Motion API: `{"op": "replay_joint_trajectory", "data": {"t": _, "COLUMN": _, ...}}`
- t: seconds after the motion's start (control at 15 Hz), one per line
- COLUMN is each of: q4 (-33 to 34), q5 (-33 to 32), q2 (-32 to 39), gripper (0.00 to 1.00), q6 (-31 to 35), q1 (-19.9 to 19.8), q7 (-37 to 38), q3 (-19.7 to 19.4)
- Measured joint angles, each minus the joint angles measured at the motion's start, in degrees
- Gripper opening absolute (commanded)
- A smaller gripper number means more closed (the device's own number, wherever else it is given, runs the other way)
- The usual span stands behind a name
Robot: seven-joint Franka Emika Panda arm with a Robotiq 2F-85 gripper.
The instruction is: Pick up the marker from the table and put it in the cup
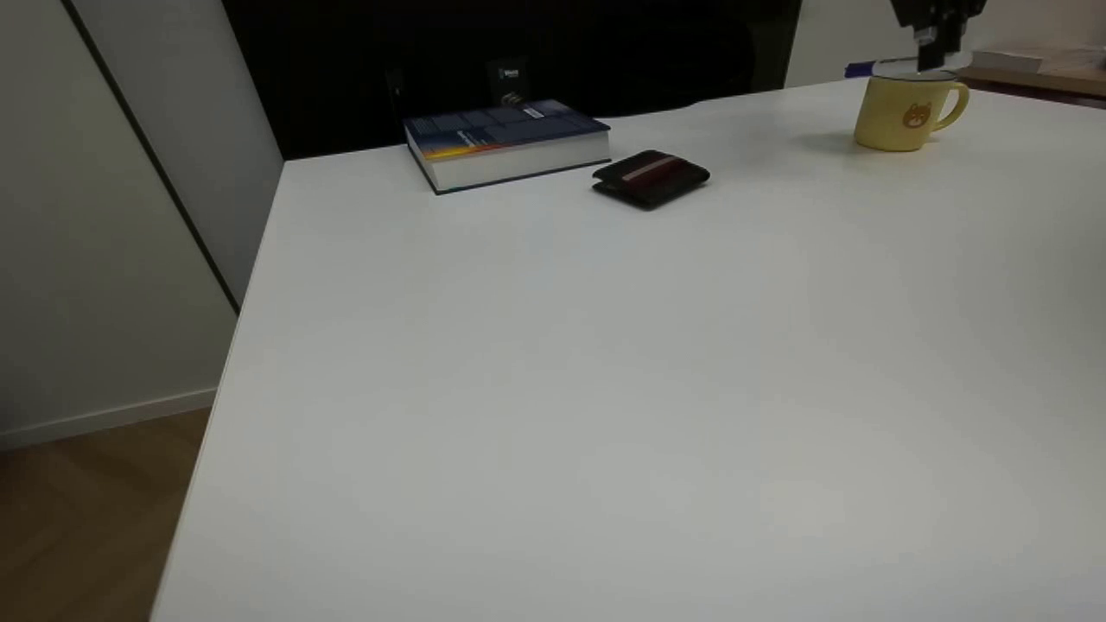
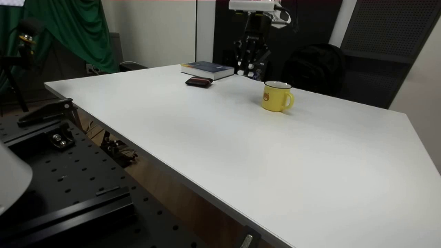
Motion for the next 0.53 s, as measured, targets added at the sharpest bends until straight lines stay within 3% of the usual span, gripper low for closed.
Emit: {"op": "replay_joint_trajectory", "data": {"t": 0.53, "q4": 12.2, "q5": 7.7, "q2": -0.3, "gripper": 0.04, "q6": -15.1, "q1": -4.7, "q7": 3.1, "q3": -0.2}}
